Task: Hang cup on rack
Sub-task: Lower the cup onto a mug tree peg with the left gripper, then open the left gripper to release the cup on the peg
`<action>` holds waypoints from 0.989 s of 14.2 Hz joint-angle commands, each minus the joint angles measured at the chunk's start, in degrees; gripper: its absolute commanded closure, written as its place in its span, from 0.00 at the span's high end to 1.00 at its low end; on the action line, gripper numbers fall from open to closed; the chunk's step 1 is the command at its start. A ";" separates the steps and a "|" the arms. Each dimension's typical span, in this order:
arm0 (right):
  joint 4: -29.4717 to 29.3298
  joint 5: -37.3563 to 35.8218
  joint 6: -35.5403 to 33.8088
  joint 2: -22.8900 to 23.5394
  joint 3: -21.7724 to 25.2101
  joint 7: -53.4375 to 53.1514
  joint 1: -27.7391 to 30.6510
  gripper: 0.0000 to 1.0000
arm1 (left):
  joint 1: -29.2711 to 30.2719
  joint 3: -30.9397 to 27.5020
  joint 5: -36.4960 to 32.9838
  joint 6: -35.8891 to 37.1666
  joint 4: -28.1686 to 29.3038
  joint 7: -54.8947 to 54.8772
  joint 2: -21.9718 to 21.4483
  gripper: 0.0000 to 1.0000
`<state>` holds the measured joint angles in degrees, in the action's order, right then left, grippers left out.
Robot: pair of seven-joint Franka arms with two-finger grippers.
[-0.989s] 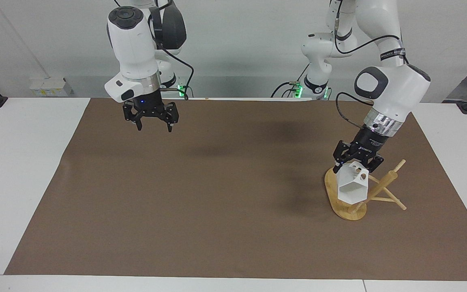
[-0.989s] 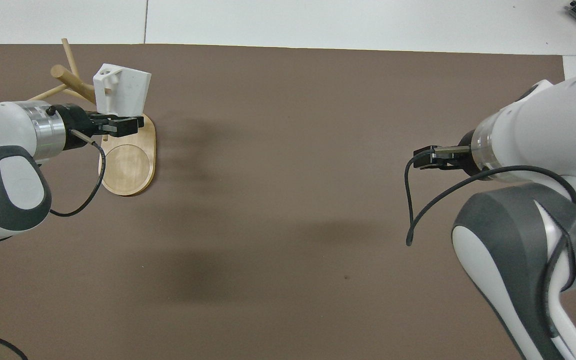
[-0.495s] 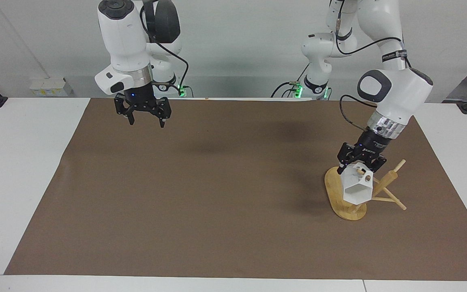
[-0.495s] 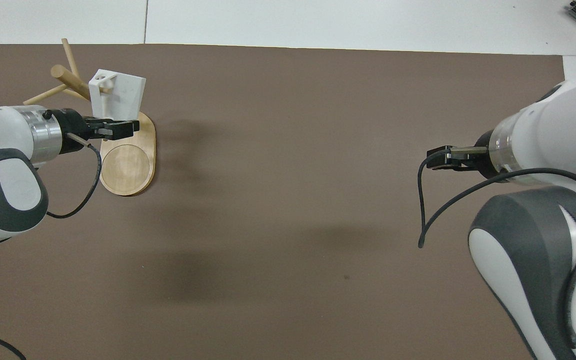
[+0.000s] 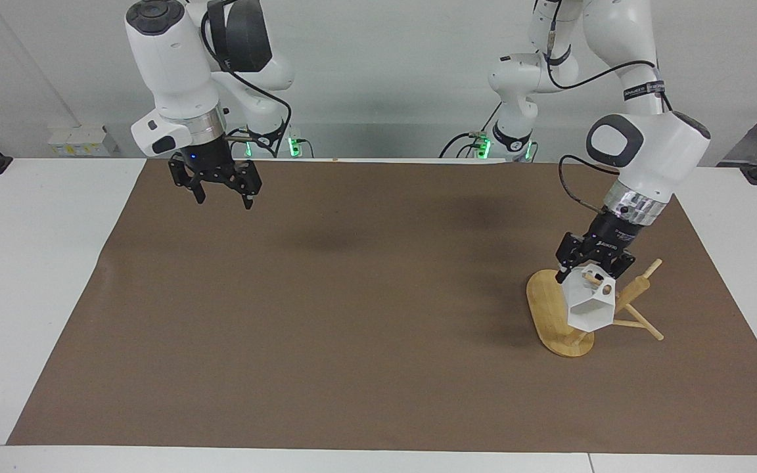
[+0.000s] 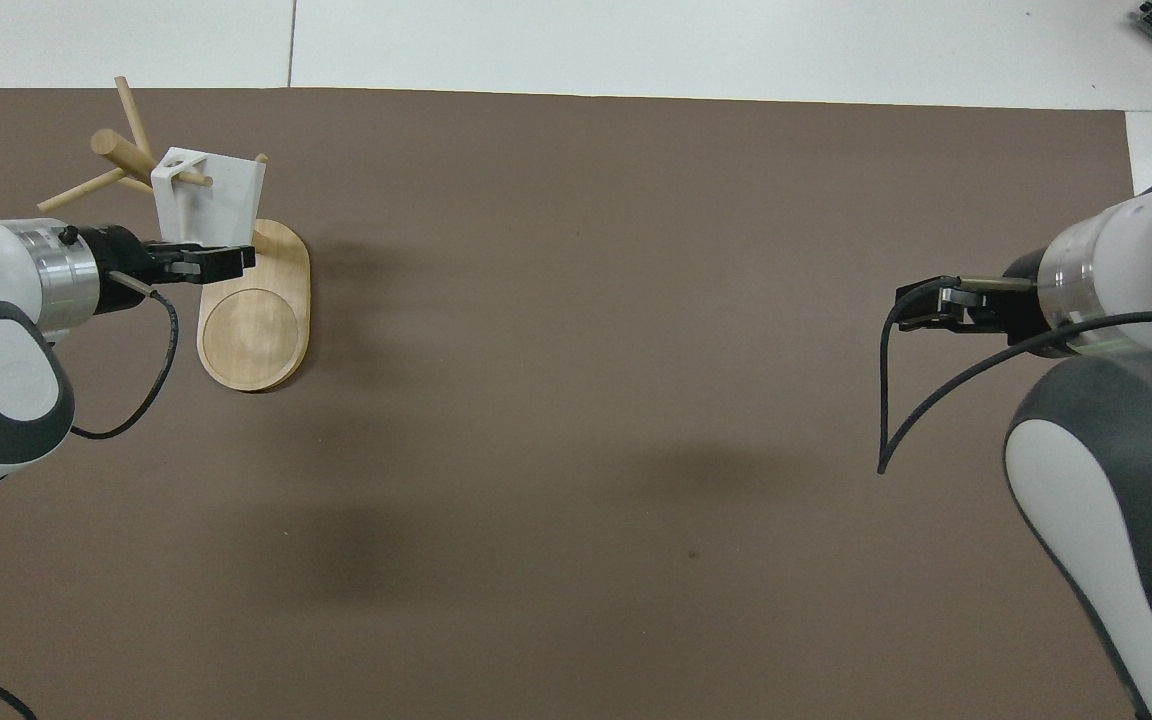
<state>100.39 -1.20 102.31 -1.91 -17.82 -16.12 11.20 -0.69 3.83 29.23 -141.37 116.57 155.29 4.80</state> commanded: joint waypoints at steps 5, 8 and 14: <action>0.34 1.11 -0.36 -0.46 -0.55 -0.58 0.84 1.00 | 1.74 -0.75 -1.46 9.78 -1.07 -5.85 -3.91 1.00; 0.34 1.11 -0.36 -0.46 -0.55 -0.58 0.93 1.00 | 1.66 -0.58 -8.73 15.32 -0.65 -16.72 -8.04 1.00; 0.34 1.11 -0.36 -0.46 -0.55 -0.58 0.84 1.00 | -1.06 -0.05 -16.40 23.85 -1.43 -50.10 -10.94 1.00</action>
<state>100.39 -1.15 102.31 -1.91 -17.91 -16.12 11.37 -0.16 4.01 14.46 -120.59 115.05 116.18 -4.54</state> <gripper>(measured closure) 0.000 0.000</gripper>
